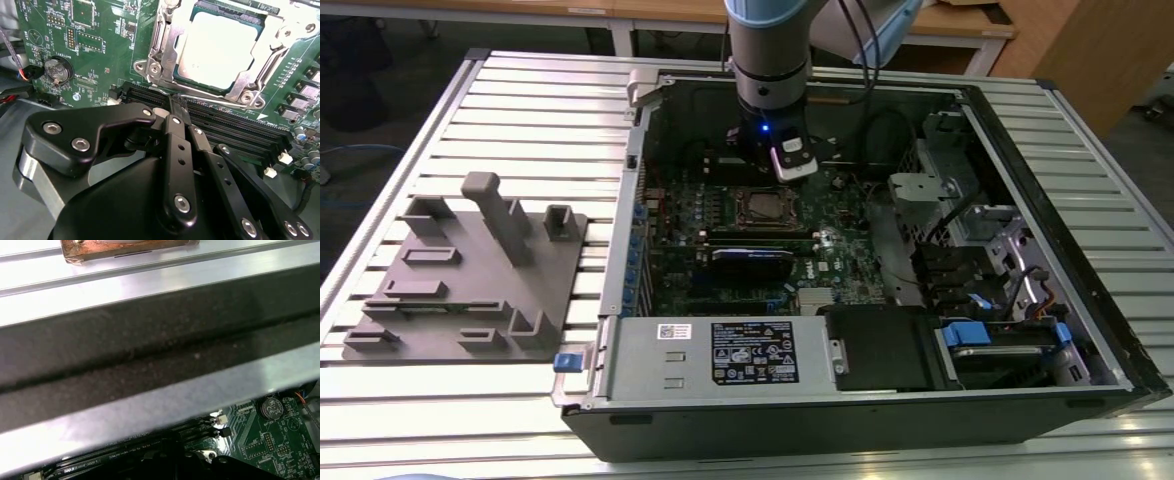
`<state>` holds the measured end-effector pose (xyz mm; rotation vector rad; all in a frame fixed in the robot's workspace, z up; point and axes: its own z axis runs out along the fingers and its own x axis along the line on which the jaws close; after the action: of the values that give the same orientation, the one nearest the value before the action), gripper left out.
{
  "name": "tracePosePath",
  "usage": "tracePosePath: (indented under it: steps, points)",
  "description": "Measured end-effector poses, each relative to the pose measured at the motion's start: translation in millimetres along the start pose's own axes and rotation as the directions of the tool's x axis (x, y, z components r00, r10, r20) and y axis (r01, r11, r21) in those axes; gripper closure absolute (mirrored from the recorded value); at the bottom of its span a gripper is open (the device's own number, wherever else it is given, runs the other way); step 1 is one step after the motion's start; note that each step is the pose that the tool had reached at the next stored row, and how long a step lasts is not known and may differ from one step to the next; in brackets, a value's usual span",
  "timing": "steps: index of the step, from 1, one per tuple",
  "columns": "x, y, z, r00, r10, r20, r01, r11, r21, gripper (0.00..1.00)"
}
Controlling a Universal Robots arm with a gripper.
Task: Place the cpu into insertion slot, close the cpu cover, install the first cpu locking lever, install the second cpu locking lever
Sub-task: 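Install the first cpu locking lever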
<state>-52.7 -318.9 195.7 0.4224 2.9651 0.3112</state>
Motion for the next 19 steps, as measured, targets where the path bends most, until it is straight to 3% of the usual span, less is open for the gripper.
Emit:
tracePosePath:
  steps: [4, 13, 19]
  points:
    - [0.0, 0.0, 0.1, 1.0000, 0.006, 0.0017, -0.006, 1.0000, 0.0015, 0.90]
    - [0.0, -0.1, 0.2, 0.9999, 0.008, 0.0102, -0.008, 0.9998, 0.0174, 0.90]
    - [0.0, -0.1, 0.3, 0.9999, 0.008, 0.0119, -0.008, 0.9998, 0.0179, 0.90]
